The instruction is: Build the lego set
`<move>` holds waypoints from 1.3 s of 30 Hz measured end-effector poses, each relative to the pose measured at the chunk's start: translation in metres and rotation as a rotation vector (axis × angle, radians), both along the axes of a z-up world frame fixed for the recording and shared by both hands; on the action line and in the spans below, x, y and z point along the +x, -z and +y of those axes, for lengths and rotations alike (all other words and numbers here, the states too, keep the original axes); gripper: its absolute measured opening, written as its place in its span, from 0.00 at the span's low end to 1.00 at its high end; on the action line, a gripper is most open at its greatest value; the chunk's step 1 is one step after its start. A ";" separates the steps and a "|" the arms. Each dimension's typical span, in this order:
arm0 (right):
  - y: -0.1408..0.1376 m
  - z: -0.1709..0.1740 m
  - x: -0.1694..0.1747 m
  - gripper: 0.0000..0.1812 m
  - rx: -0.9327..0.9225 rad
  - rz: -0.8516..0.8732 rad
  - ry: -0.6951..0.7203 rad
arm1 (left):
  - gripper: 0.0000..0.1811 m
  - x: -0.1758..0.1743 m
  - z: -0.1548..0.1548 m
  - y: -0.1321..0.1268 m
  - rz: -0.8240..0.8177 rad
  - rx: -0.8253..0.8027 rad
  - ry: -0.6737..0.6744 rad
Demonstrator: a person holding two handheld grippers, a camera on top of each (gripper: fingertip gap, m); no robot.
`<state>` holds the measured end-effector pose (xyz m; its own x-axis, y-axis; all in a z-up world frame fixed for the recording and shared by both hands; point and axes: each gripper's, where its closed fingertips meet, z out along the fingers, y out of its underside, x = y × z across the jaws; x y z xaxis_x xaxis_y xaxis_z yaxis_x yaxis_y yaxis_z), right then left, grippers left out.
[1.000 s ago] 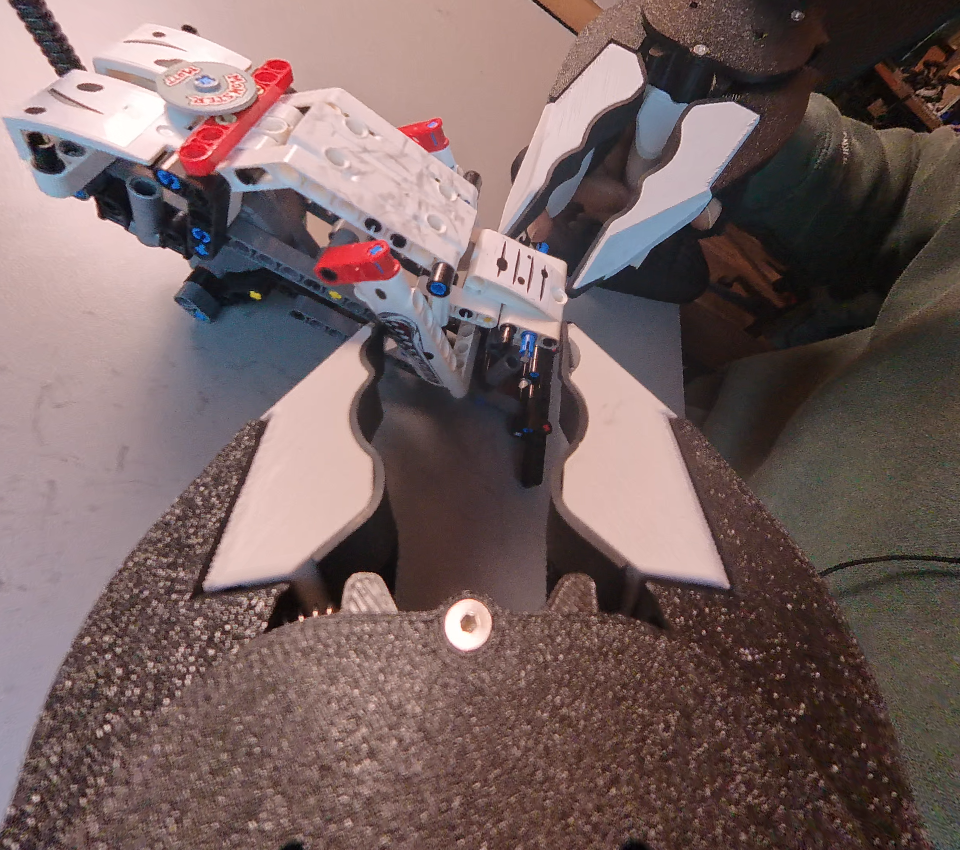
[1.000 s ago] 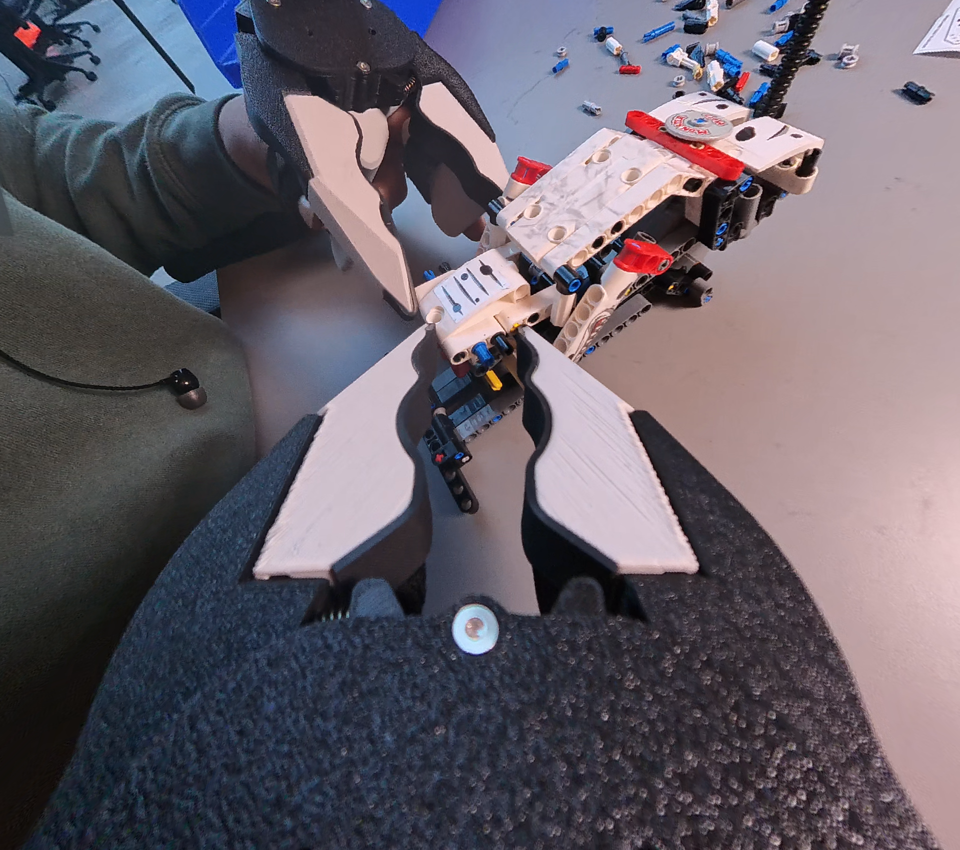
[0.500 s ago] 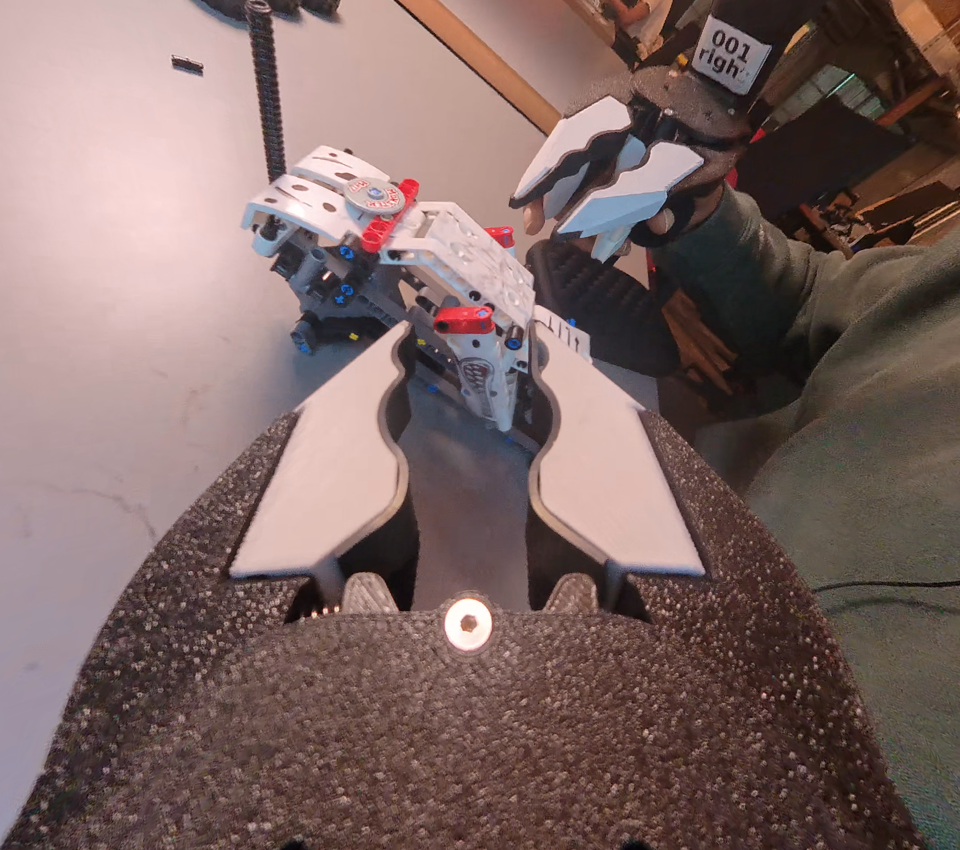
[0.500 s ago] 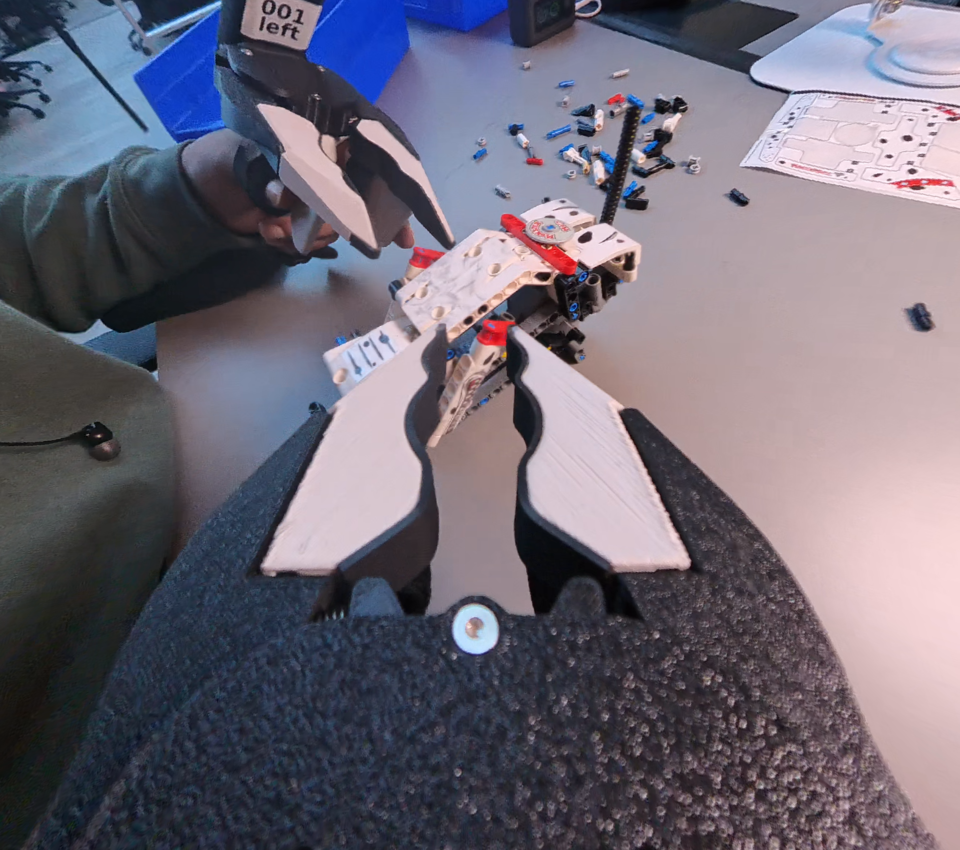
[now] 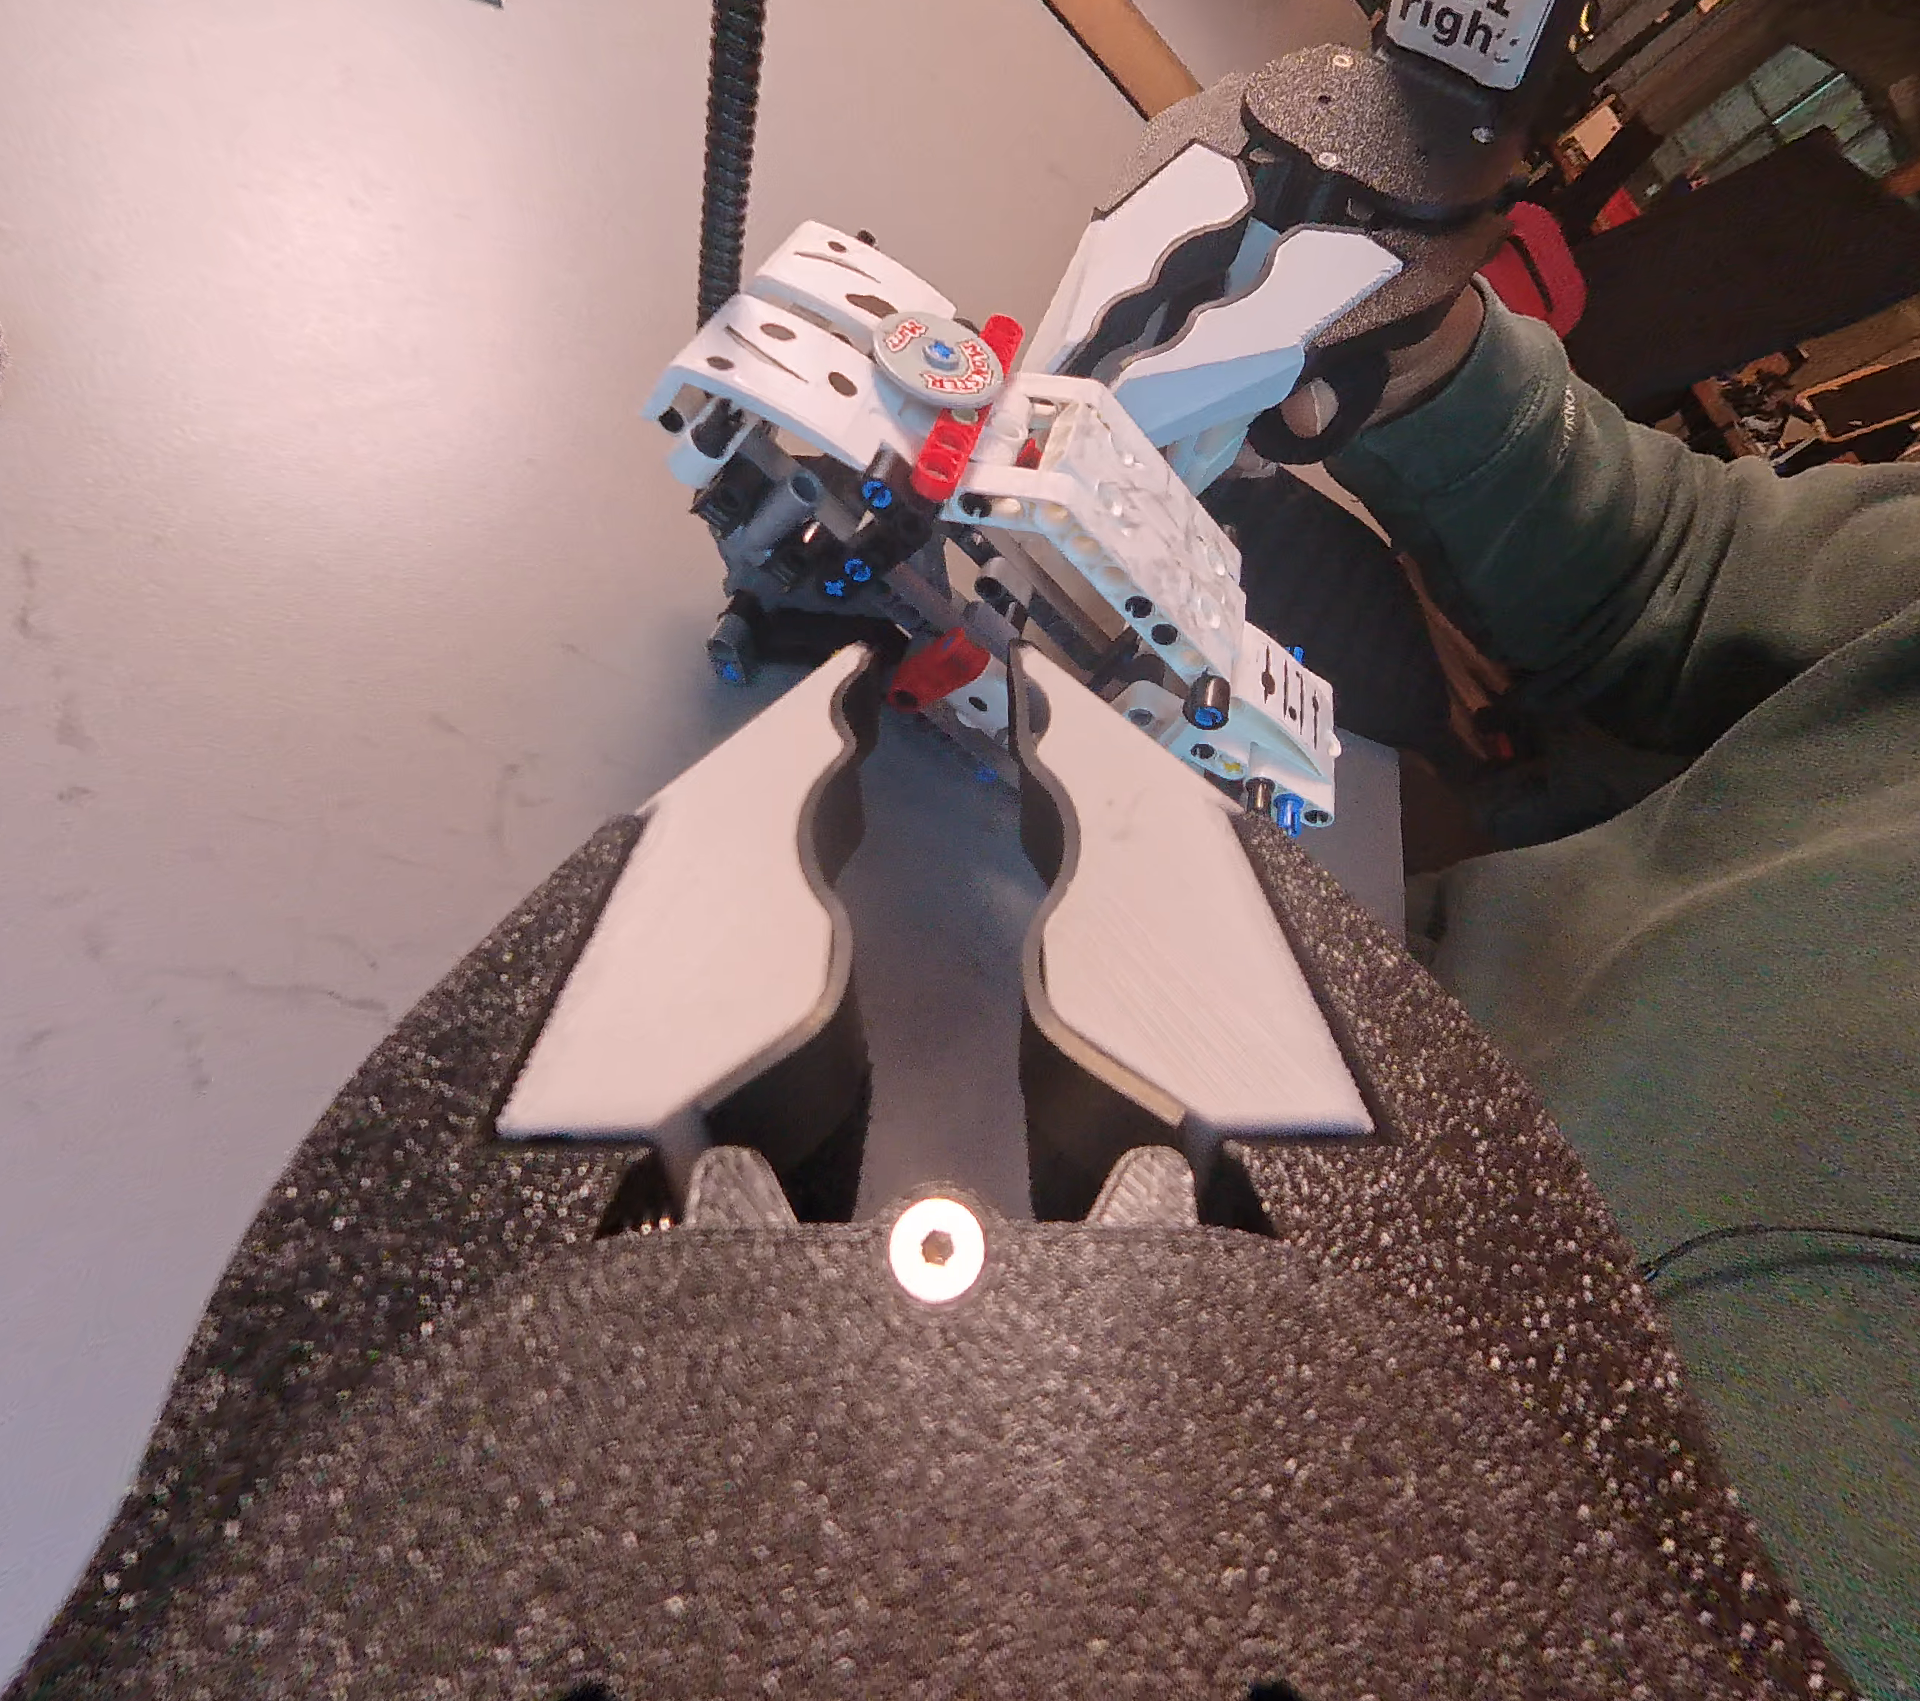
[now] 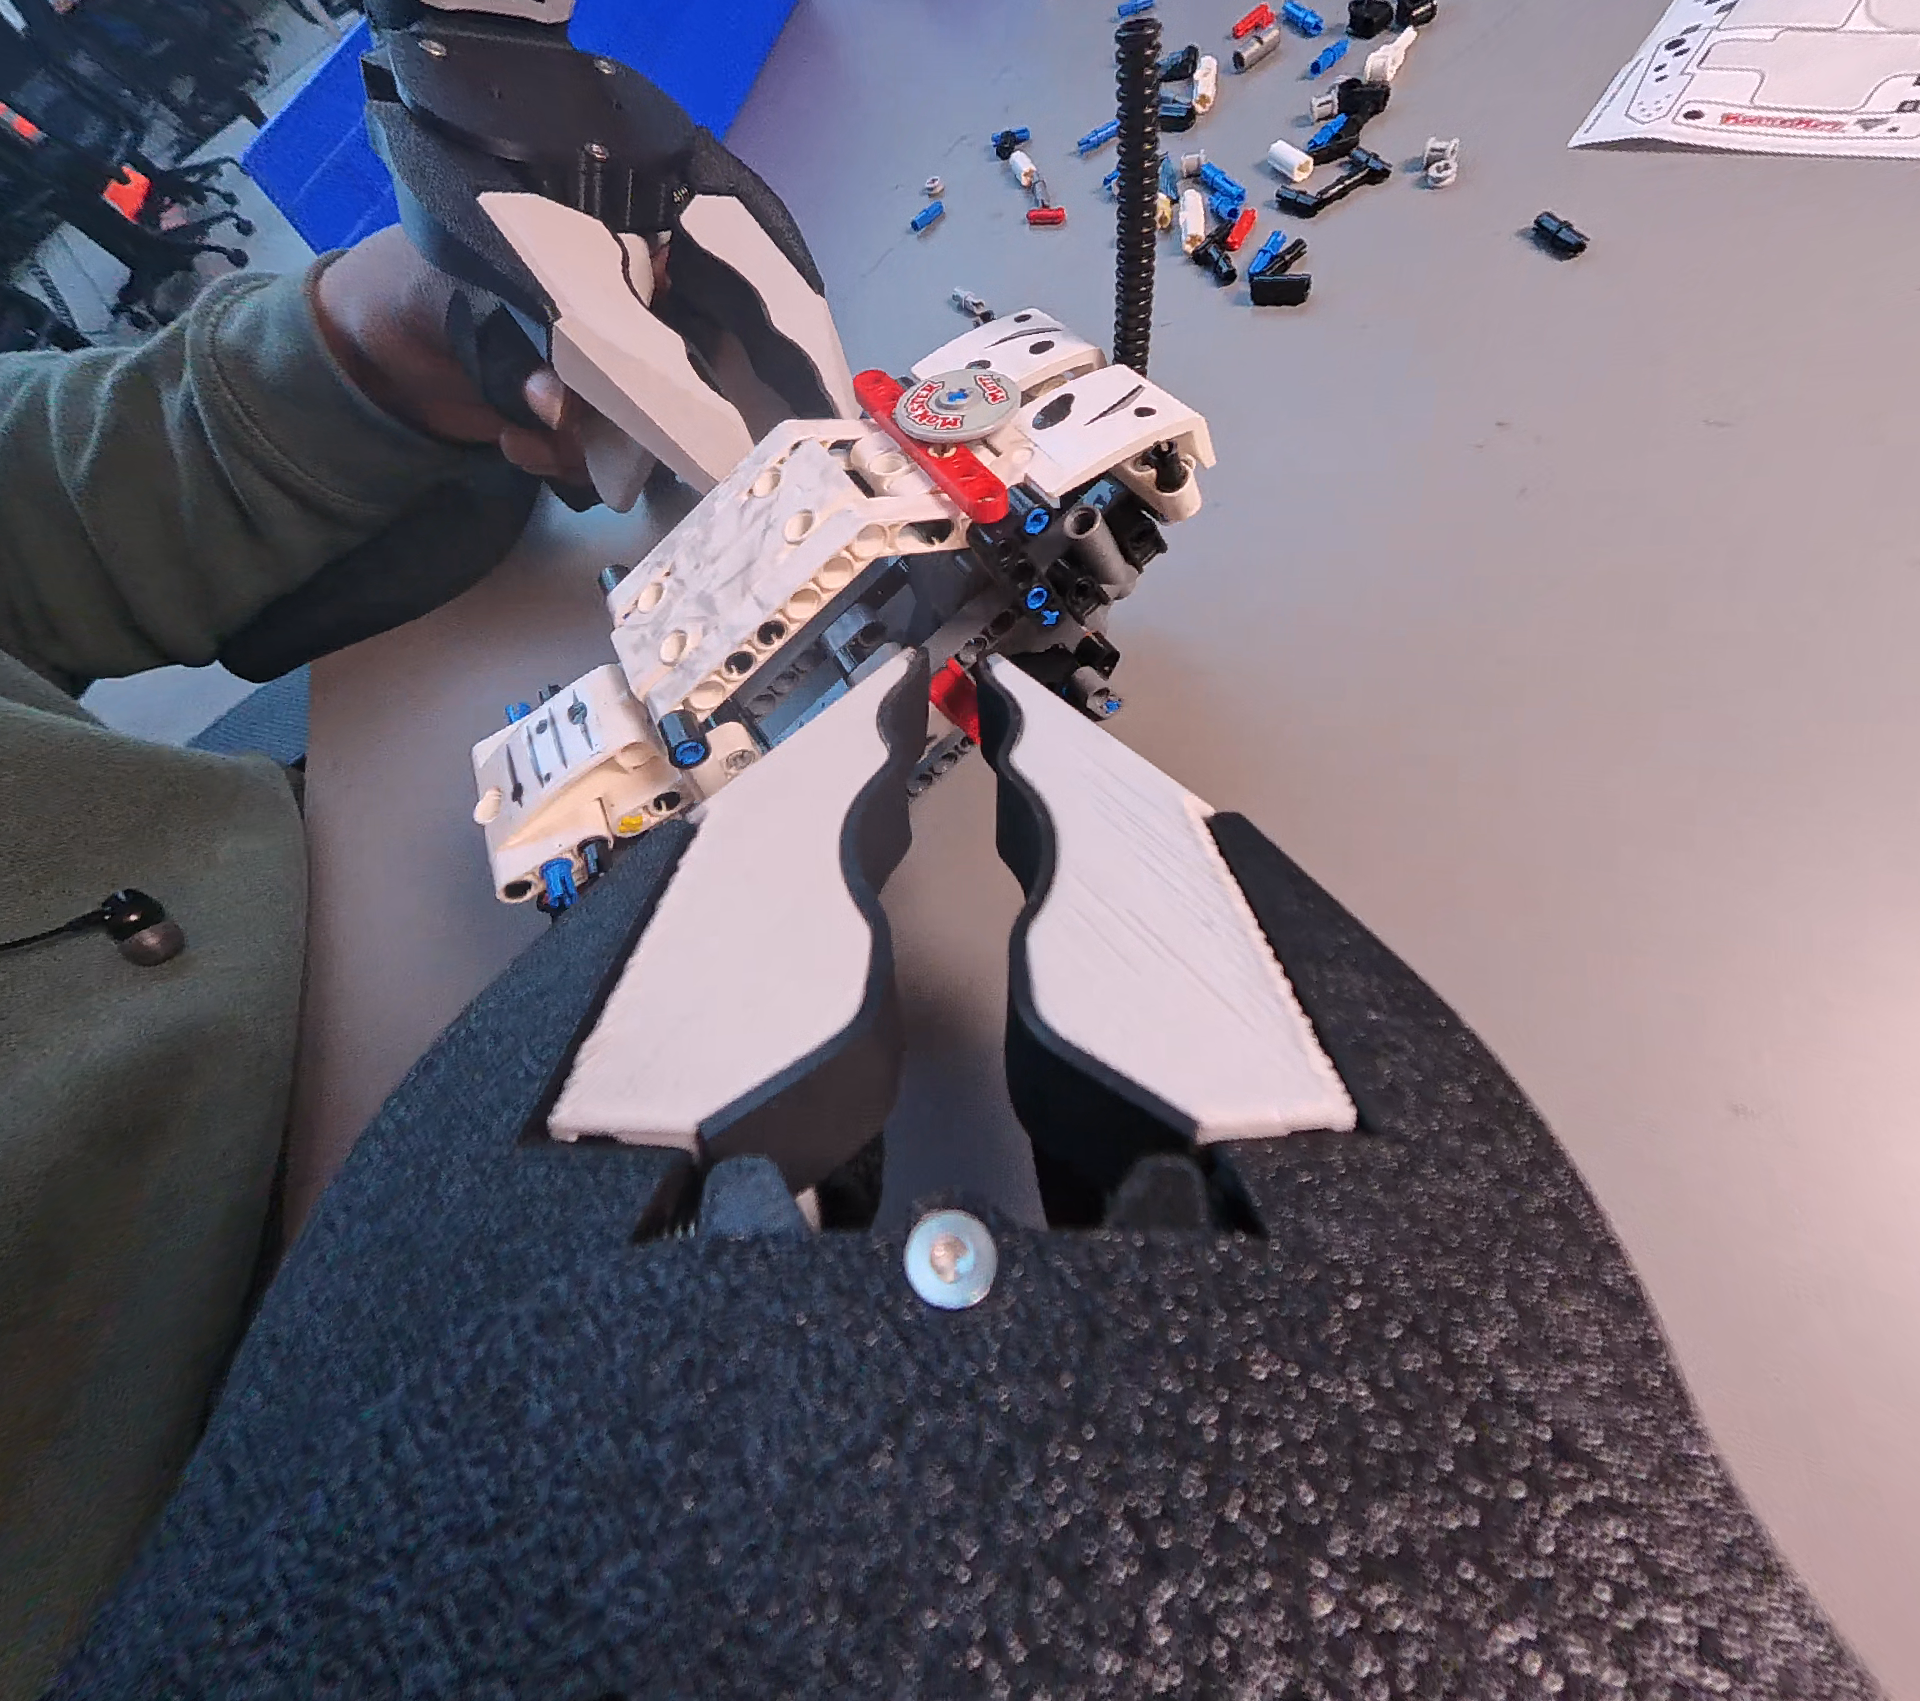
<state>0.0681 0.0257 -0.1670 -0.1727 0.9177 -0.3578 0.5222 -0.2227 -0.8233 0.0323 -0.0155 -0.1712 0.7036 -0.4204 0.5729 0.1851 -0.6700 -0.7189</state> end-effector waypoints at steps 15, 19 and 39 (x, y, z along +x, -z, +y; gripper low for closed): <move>0.003 0.001 0.000 0.06 0.022 -0.007 0.023 | 0.15 -0.003 0.000 0.003 0.048 0.008 -0.010; -0.002 0.000 0.001 0.09 0.036 0.010 0.025 | 0.17 -0.003 -0.002 -0.007 0.059 0.050 -0.015; 0.004 -0.092 0.040 0.03 0.590 0.080 -0.252 | 0.18 0.035 -0.061 0.012 0.263 0.080 0.266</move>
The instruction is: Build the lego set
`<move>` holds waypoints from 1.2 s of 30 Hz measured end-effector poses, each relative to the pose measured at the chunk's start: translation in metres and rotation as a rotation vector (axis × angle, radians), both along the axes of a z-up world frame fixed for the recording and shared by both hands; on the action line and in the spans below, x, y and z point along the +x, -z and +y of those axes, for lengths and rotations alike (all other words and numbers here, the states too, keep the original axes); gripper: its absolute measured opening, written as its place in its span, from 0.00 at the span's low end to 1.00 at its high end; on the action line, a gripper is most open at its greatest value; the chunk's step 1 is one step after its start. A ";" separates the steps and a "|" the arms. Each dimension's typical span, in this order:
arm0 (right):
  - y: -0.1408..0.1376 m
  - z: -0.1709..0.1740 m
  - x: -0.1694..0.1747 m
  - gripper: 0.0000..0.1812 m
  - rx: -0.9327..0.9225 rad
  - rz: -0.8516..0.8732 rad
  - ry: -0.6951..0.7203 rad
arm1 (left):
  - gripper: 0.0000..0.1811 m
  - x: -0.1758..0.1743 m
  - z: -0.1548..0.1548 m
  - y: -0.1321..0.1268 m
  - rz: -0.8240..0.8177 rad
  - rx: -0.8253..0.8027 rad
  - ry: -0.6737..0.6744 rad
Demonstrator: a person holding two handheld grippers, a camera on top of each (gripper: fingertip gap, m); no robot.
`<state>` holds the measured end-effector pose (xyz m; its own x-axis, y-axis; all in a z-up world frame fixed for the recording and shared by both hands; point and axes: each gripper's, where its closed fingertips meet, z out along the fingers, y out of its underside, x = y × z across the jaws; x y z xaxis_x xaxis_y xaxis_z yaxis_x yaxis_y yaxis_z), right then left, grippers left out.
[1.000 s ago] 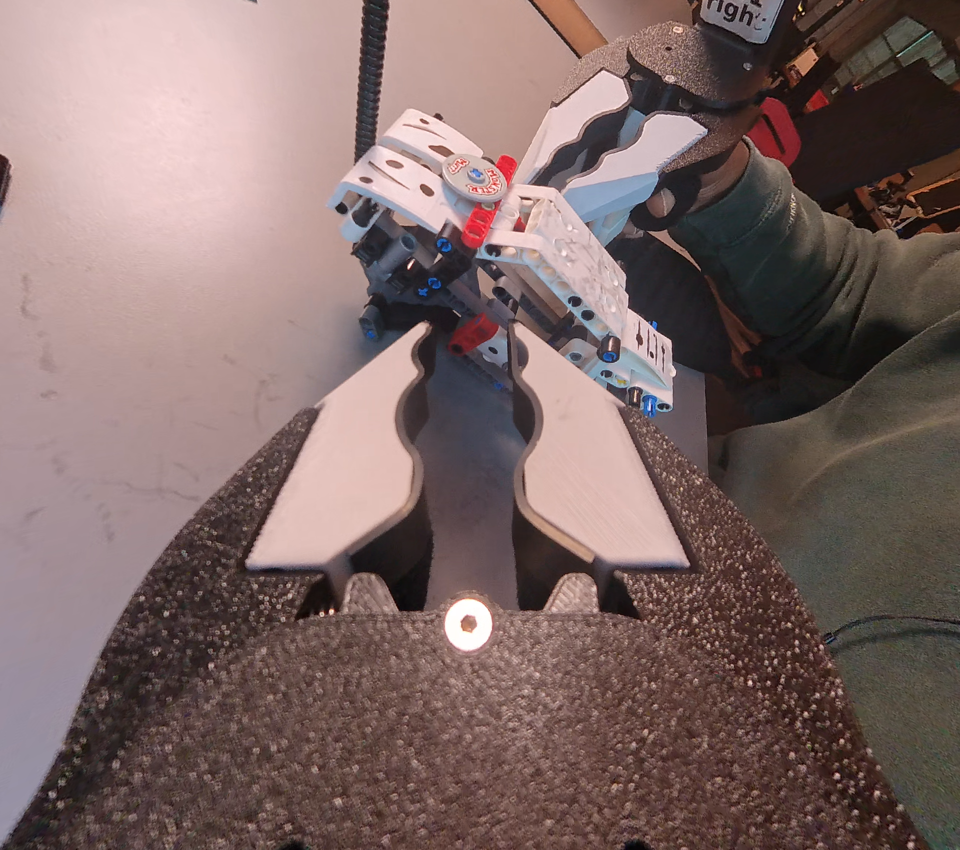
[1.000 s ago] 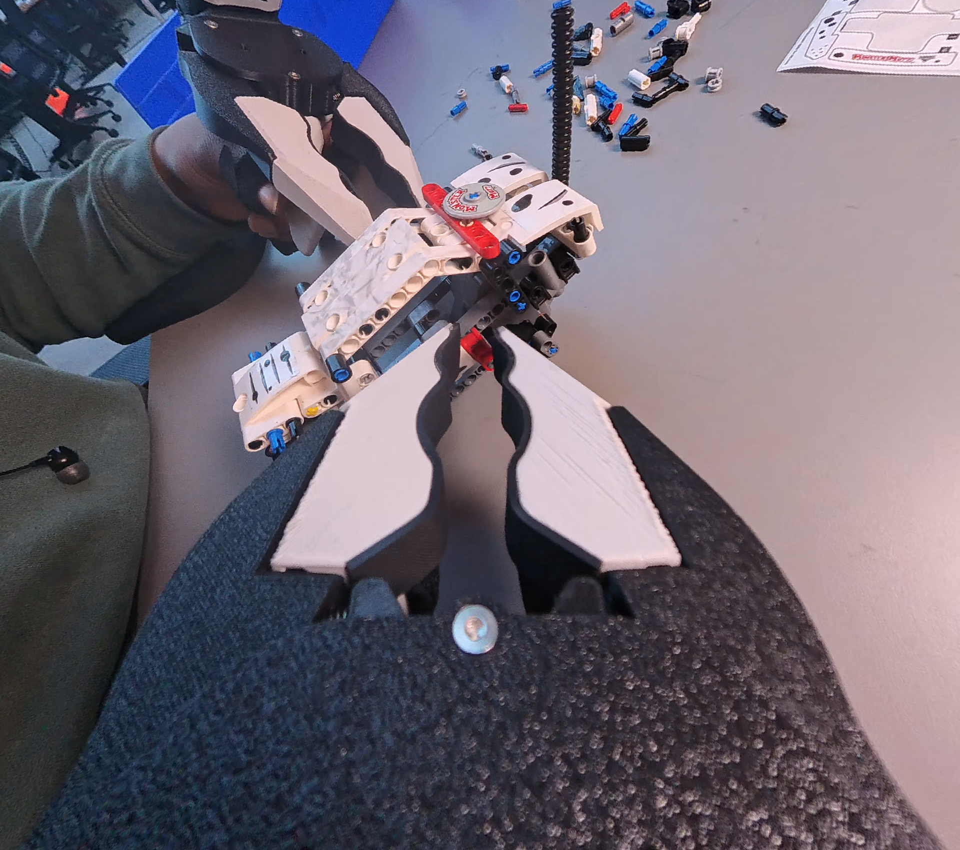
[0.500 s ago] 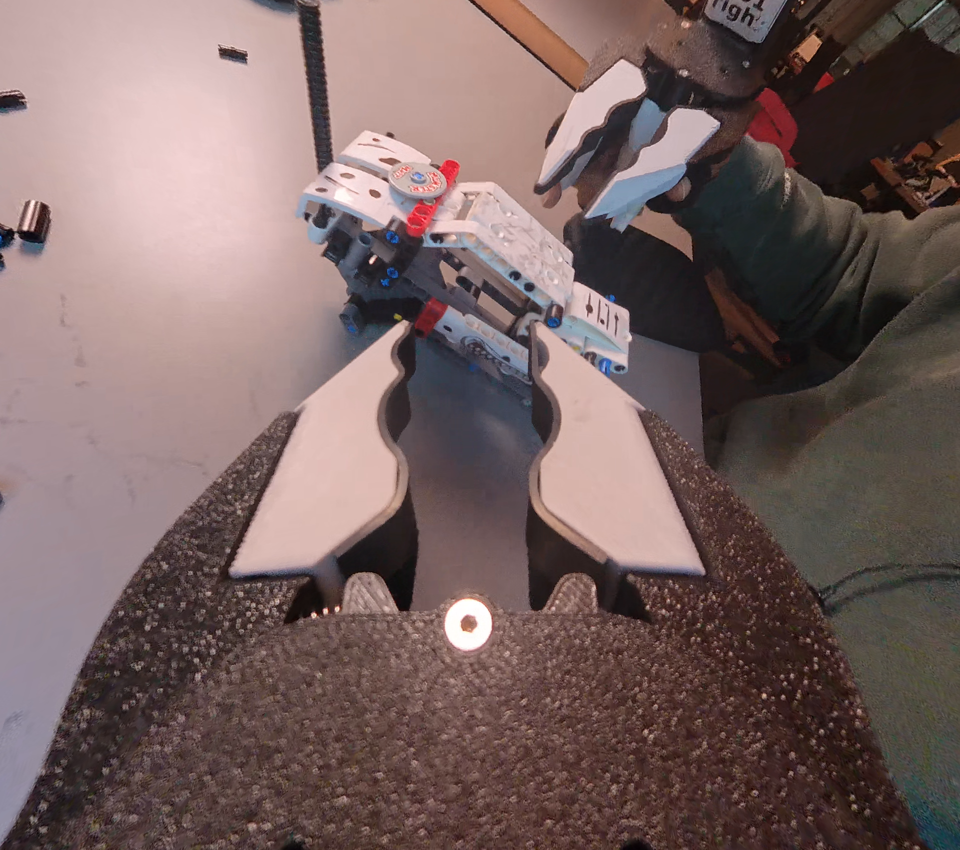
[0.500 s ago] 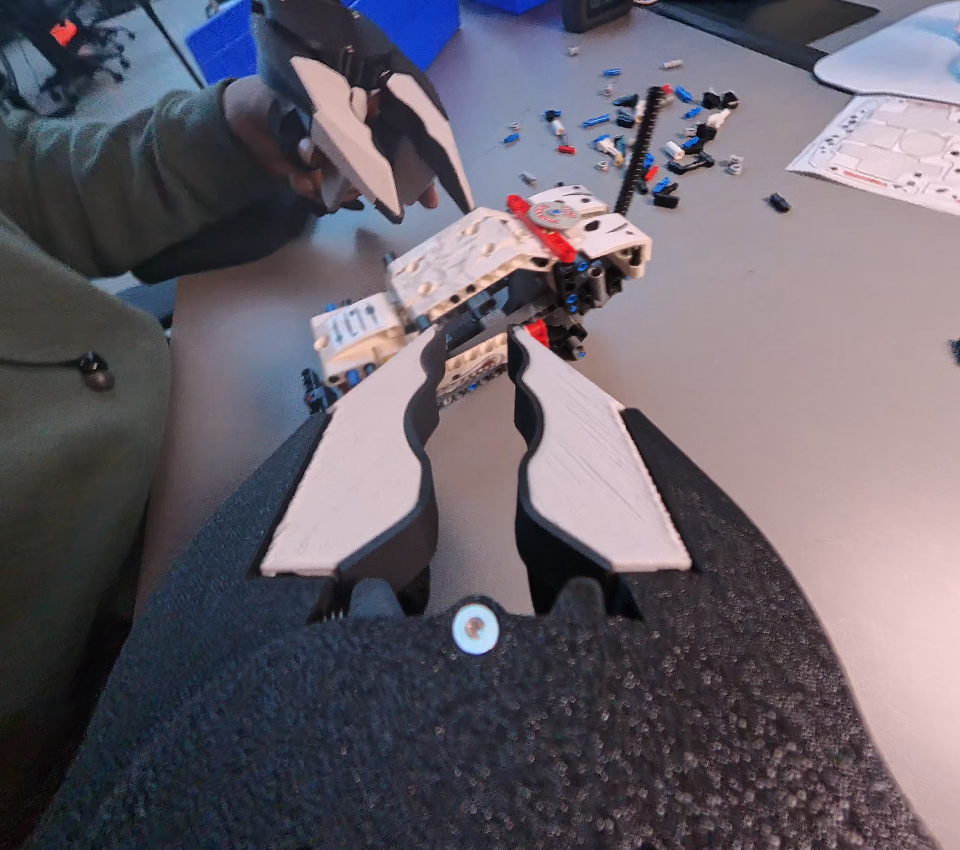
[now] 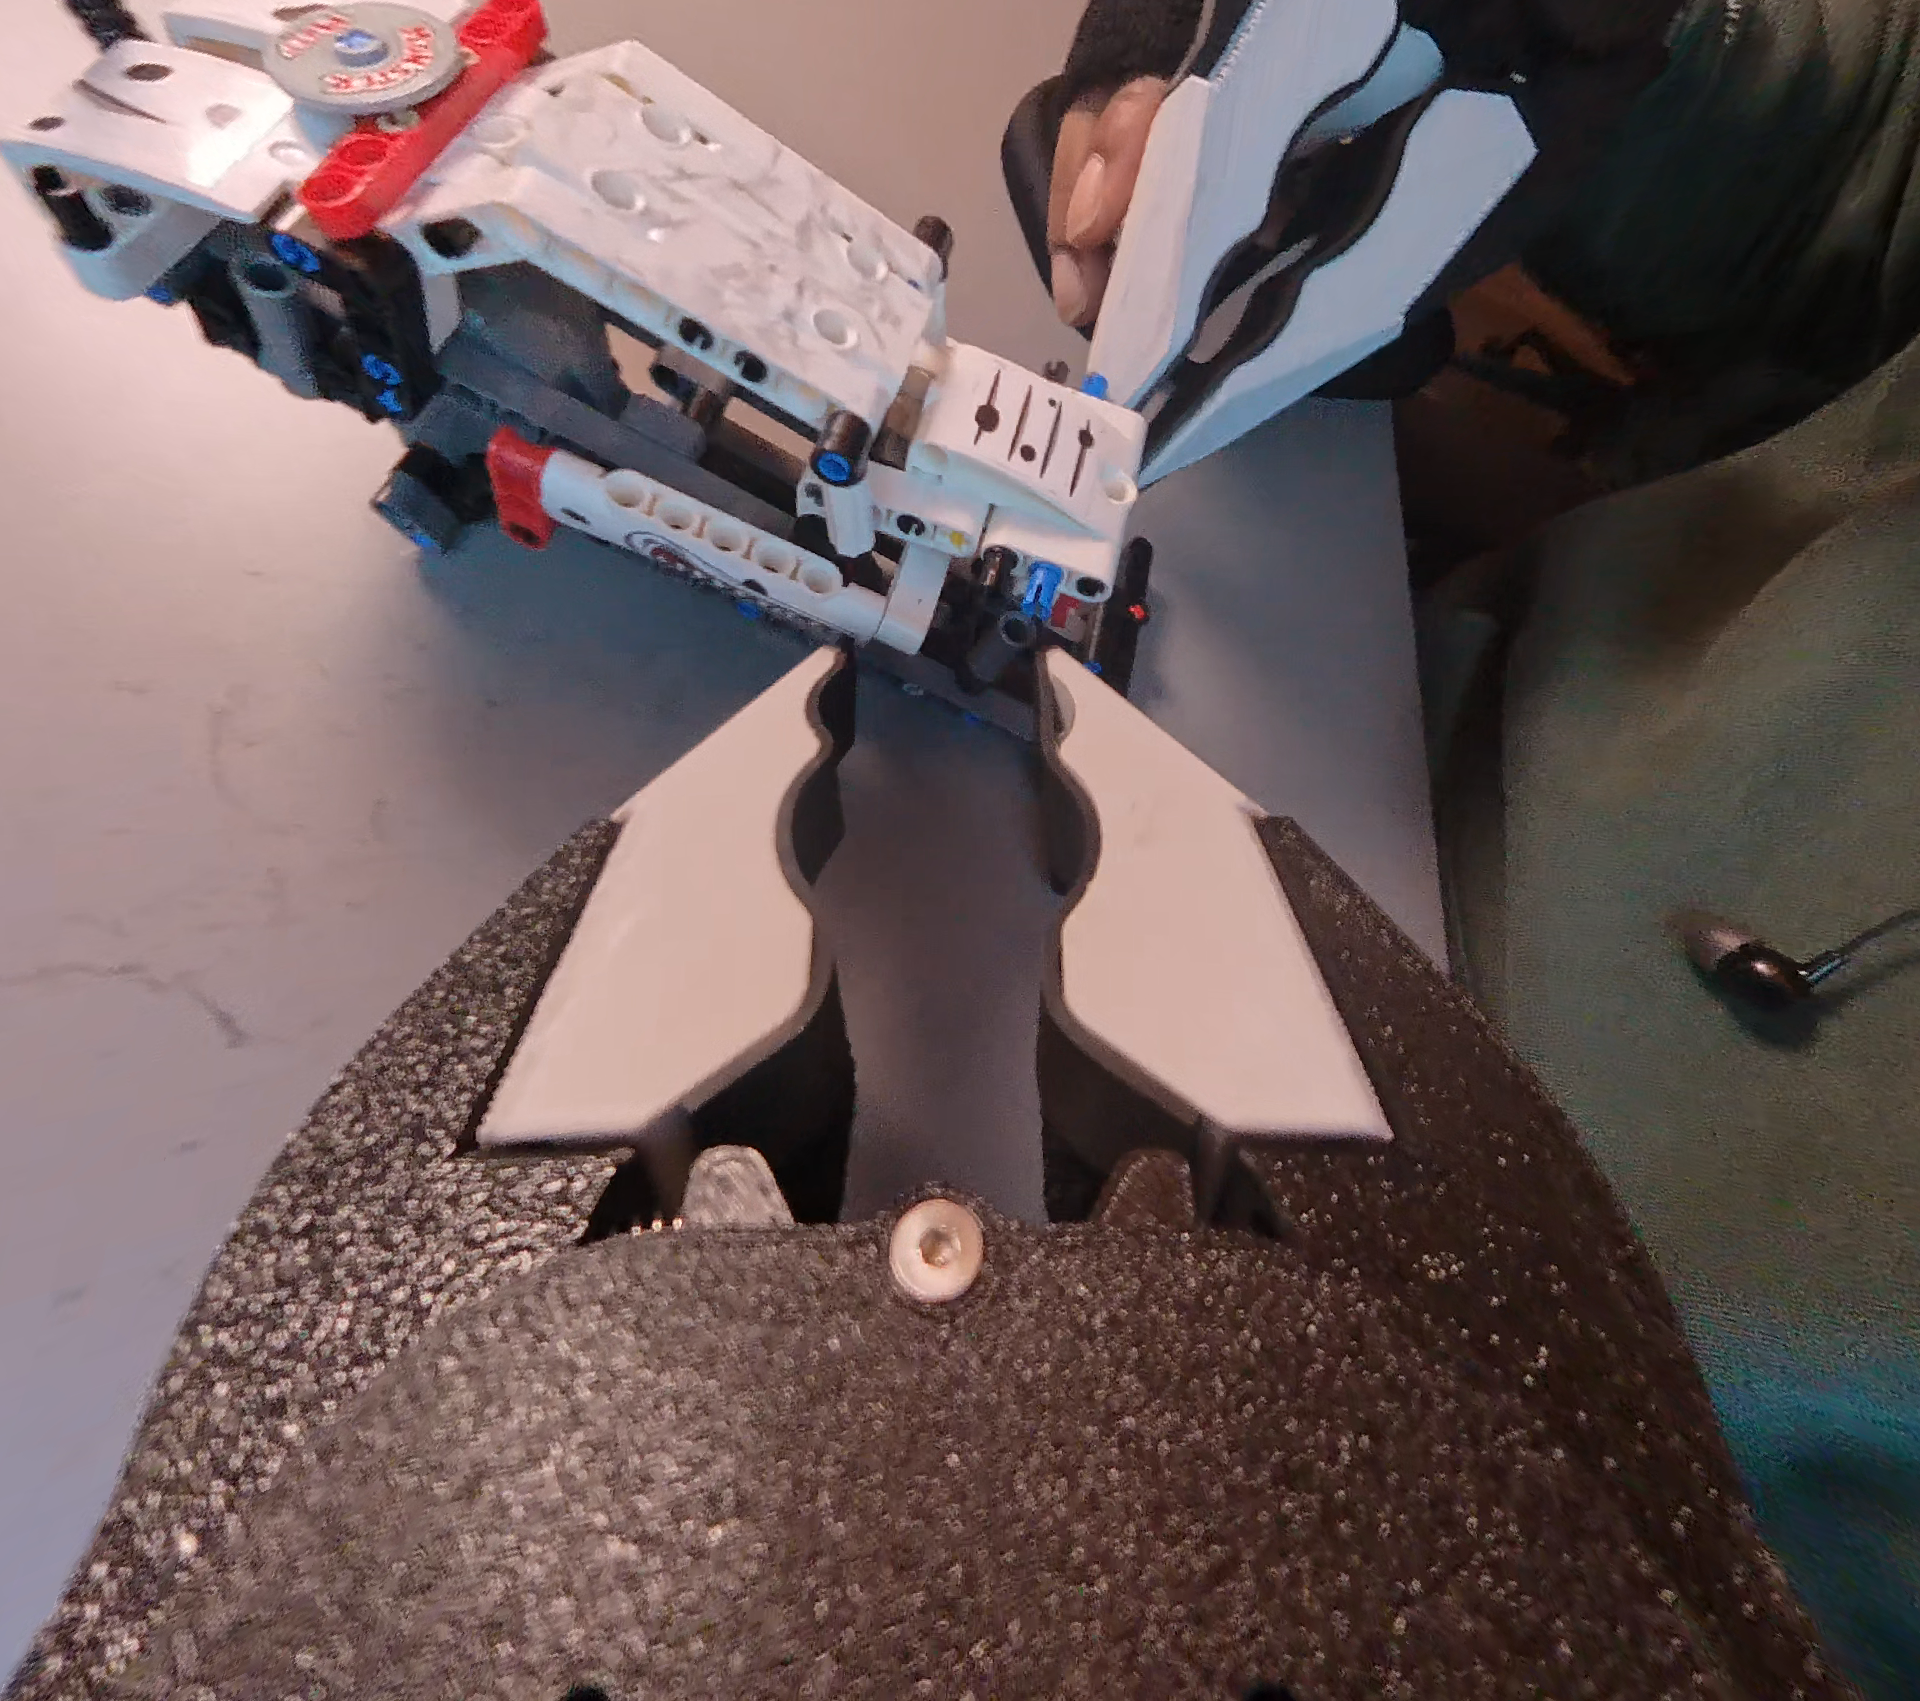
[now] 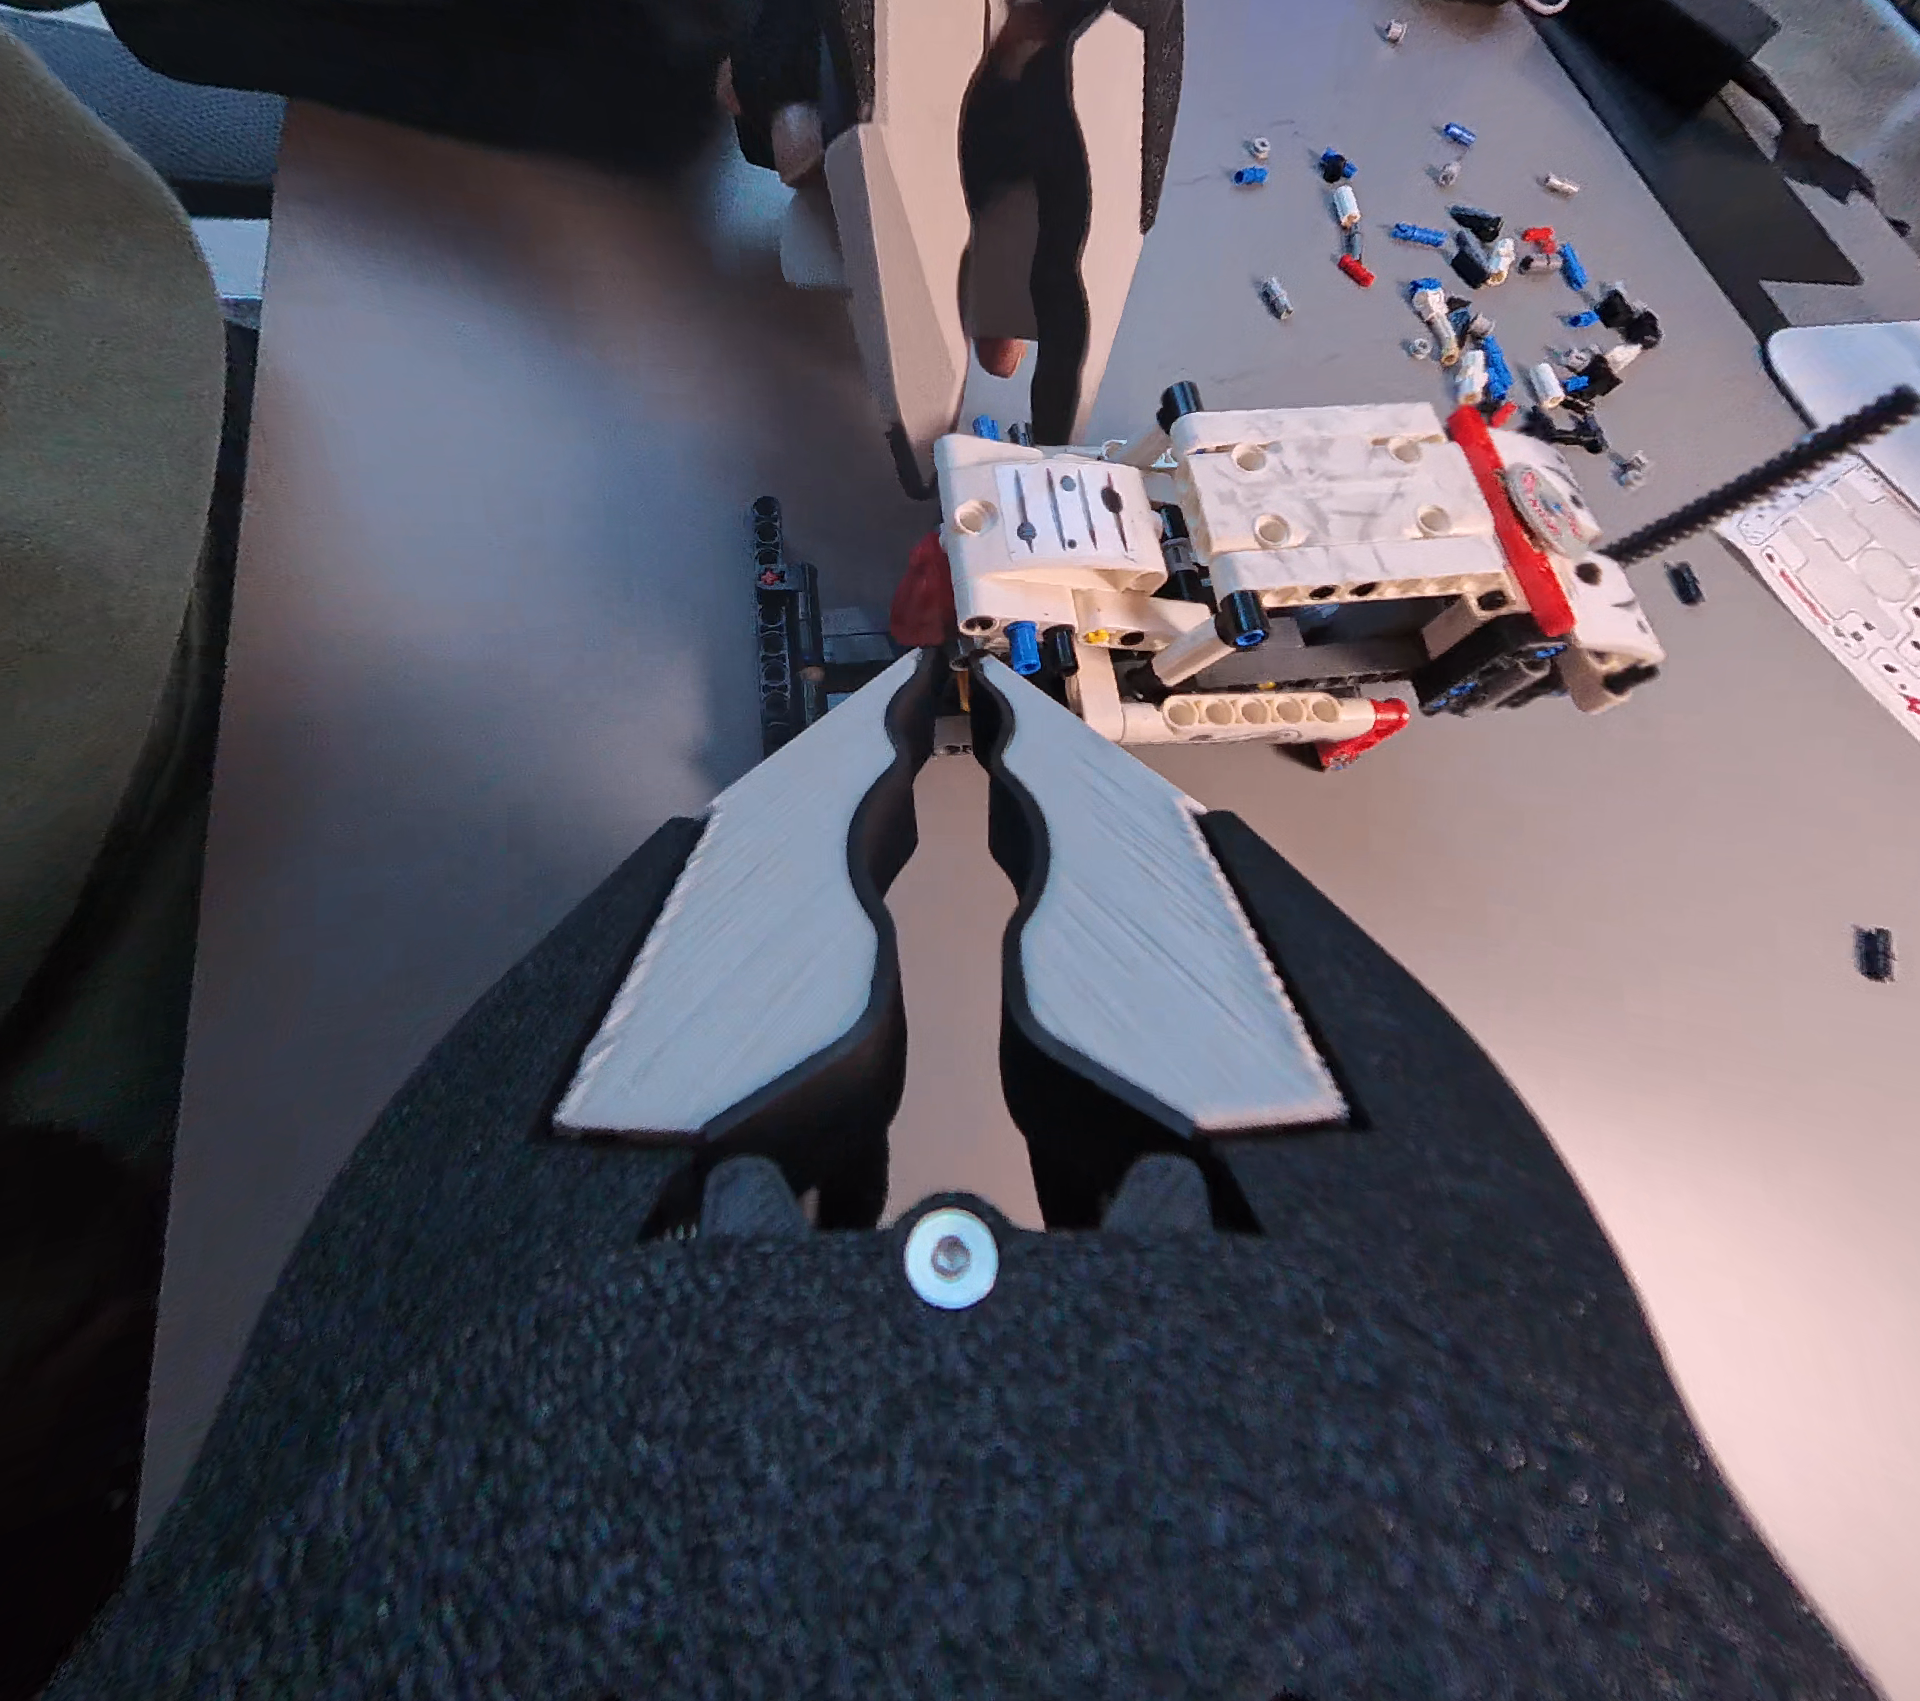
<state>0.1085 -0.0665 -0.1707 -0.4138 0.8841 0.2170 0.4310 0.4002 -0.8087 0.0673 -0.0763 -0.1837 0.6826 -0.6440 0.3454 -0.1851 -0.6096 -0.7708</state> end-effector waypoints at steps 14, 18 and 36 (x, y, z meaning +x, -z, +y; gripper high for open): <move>-0.041 0.002 -0.078 0.16 0.151 0.162 -0.024 | 0.25 -0.123 0.030 -0.032 -0.050 0.176 -0.477; -0.056 0.074 -0.080 0.26 0.248 0.035 -0.008 | 0.36 -0.108 0.025 -0.034 -0.079 0.164 -0.375; -0.008 0.115 -0.100 0.25 0.338 -0.554 -0.206 | 0.19 -0.132 0.044 0.009 0.224 0.187 -0.425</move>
